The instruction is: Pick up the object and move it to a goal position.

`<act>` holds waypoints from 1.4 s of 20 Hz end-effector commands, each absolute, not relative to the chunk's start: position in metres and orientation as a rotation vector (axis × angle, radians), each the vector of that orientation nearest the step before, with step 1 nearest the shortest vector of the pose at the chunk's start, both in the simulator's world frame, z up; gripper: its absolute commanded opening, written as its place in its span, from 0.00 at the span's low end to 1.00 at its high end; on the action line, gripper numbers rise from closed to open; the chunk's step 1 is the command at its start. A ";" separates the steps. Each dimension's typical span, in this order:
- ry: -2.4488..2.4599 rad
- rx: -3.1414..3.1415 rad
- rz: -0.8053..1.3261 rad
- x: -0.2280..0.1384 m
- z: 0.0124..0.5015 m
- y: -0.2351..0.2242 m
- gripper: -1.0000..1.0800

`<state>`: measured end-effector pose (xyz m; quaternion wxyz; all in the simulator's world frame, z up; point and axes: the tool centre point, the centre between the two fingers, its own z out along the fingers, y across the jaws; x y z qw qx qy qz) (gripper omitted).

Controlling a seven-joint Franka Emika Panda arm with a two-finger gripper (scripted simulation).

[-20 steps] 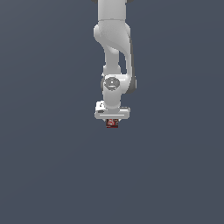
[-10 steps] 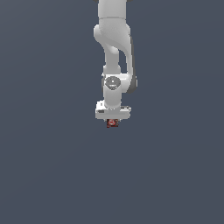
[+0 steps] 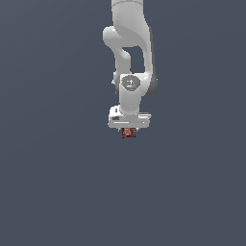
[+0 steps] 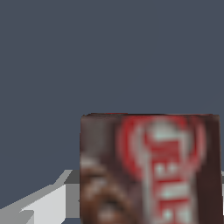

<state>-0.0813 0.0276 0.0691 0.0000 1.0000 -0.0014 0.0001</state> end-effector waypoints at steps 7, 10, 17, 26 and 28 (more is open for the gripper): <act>-0.004 3.141 0.001 -0.056 0.142 0.065 0.00; -0.004 3.141 0.001 -0.046 0.170 0.079 0.00; -0.004 3.141 0.001 -0.022 0.234 0.112 0.00; -0.004 3.141 0.001 0.007 0.303 0.149 0.00; -0.004 3.141 0.001 0.012 0.316 0.155 0.00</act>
